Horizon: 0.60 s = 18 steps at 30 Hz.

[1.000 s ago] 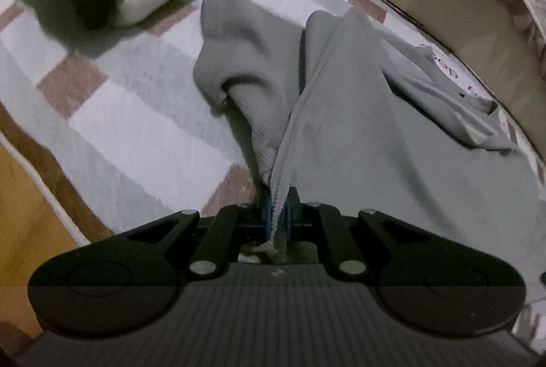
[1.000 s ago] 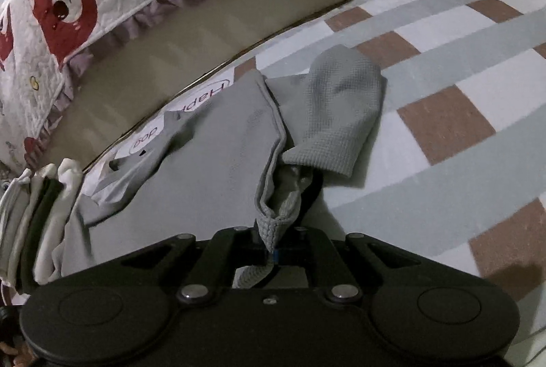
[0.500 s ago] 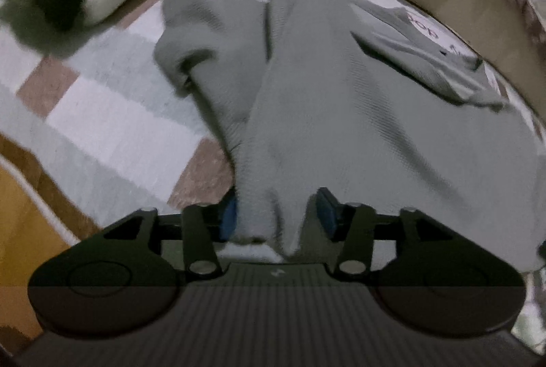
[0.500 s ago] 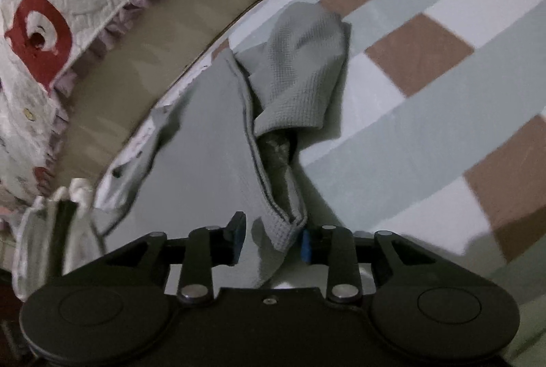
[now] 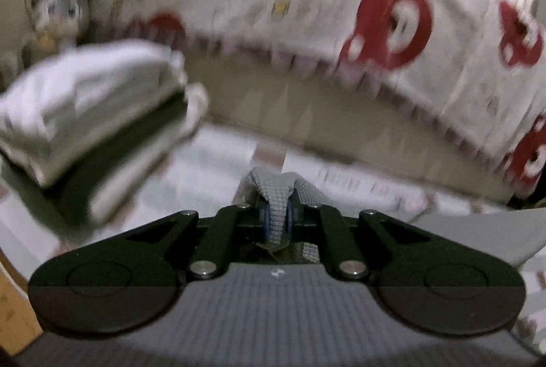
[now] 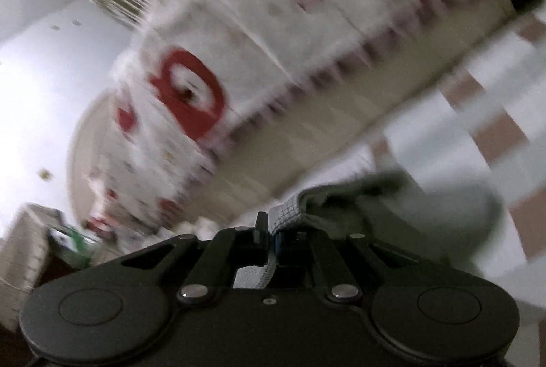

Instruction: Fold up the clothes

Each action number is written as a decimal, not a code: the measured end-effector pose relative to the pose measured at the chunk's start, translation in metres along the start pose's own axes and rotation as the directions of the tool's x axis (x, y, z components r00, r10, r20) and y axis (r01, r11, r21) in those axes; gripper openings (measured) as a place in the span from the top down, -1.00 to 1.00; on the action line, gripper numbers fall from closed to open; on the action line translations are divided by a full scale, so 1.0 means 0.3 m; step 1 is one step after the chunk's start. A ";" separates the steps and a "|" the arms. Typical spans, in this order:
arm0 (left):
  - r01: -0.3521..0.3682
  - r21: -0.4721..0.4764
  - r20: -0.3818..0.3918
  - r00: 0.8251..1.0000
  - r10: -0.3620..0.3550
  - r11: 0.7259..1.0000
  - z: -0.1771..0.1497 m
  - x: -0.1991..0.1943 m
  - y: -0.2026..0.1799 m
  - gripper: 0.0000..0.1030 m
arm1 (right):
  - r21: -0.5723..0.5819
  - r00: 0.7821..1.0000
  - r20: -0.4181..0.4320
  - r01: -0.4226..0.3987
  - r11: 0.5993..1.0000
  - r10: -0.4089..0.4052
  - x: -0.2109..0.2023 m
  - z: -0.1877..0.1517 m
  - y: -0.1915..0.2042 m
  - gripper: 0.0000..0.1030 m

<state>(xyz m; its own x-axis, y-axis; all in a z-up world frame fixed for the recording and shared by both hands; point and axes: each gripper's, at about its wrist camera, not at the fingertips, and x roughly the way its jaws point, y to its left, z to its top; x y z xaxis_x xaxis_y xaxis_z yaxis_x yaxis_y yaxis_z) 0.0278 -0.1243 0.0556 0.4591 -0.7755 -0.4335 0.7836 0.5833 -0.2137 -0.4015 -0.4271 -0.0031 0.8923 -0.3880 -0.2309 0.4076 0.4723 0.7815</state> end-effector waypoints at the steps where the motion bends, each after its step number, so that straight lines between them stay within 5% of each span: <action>1: 0.007 0.005 0.021 1.000 -0.007 1.000 0.030 -0.034 -0.011 0.84 | -0.013 1.000 0.017 -0.021 1.000 0.021 -0.024 0.032 0.038 0.88; 8: 0.058 -0.036 0.065 0.996 -0.056 0.998 0.156 -0.244 -0.046 0.83 | -0.146 0.997 0.073 -0.019 0.989 0.029 -0.235 0.135 0.275 0.88; 18: 0.032 0.023 0.078 0.996 -0.034 0.999 0.059 -0.536 -0.066 0.83 | -0.255 0.993 0.074 -0.073 0.964 0.094 -0.463 0.086 0.417 0.89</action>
<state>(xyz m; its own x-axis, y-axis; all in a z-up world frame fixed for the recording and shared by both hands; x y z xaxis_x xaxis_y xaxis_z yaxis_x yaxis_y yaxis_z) -0.0543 -0.0154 0.1451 0.4636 -0.8111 -0.3568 0.8075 0.5525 -0.2068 -0.4795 -0.3345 0.1416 0.9099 -0.3992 -0.1127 0.3779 0.6855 0.6223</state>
